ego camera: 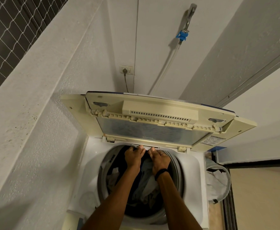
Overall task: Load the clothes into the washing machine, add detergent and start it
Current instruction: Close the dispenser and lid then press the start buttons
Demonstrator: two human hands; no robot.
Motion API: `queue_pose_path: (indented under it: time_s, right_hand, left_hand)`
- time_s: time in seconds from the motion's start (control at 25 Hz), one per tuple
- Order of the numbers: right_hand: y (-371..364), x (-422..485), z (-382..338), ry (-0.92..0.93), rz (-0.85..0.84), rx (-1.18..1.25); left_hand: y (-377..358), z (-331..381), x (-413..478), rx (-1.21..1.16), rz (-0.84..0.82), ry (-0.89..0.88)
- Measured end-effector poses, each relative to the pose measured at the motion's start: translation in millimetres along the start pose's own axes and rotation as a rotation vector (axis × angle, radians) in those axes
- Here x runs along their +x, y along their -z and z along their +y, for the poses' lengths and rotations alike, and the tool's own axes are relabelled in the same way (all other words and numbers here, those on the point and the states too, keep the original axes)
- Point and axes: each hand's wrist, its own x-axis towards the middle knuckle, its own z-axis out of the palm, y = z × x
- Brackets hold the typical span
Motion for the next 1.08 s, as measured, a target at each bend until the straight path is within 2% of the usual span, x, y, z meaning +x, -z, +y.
queue_pose_path:
  time_s: [0.12, 0.44, 0.72, 0.84, 1.08]
  right_hand:
    - [-2.7, 1.0, 2.0, 0.012, 0.023, -0.074]
    - [-10.2, -0.9, 0.9, 0.062, 0.119, -0.232]
    - [-12.8, -8.4, -4.4, 0.009, 0.094, -0.190]
    - [-5.2, -4.2, -4.8, 0.026, 0.057, -0.363]
    - [18.3, -25.0, -19.2, 0.091, -0.059, -0.532]
  left_hand:
    - [-5.9, -3.1, -2.3, 0.068, 0.040, -0.048]
    - [-4.6, -19.9, 3.8, 0.462, 0.091, -0.154]
    - [0.7, -21.1, 17.5, 0.450, 0.035, -0.081]
    - [2.3, 3.8, -7.2, 0.402, 0.007, -0.048]
    - [28.7, 48.0, -44.6, 0.346, -0.041, -0.172]
